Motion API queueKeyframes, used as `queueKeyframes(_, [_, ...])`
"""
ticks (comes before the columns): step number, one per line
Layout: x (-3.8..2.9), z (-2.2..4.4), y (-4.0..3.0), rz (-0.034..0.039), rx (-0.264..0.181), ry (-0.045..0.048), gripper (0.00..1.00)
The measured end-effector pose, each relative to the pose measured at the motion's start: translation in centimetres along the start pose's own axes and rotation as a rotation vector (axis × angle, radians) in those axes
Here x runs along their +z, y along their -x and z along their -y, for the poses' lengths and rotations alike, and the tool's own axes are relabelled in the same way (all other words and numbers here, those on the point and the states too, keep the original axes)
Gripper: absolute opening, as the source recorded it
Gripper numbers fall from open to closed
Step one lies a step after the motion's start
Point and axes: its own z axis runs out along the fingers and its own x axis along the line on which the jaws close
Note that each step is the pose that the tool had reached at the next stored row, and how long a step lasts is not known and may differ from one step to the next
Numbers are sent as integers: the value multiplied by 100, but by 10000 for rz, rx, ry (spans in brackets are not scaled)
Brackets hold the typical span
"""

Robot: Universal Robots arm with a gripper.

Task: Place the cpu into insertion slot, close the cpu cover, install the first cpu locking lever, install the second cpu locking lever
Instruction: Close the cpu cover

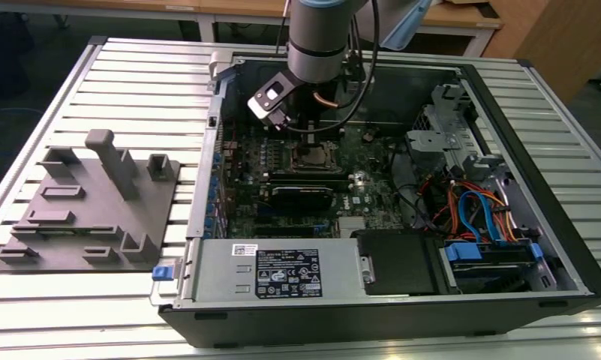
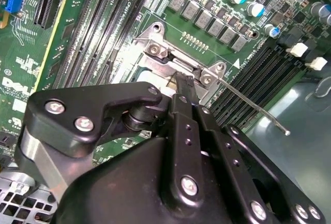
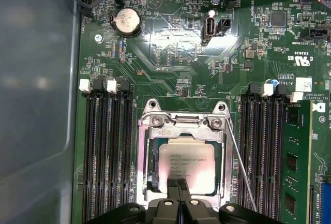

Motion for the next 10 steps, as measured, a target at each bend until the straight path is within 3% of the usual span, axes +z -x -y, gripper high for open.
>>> queueKeyframes(10, [-20,5,-2,-6,1,7,10])
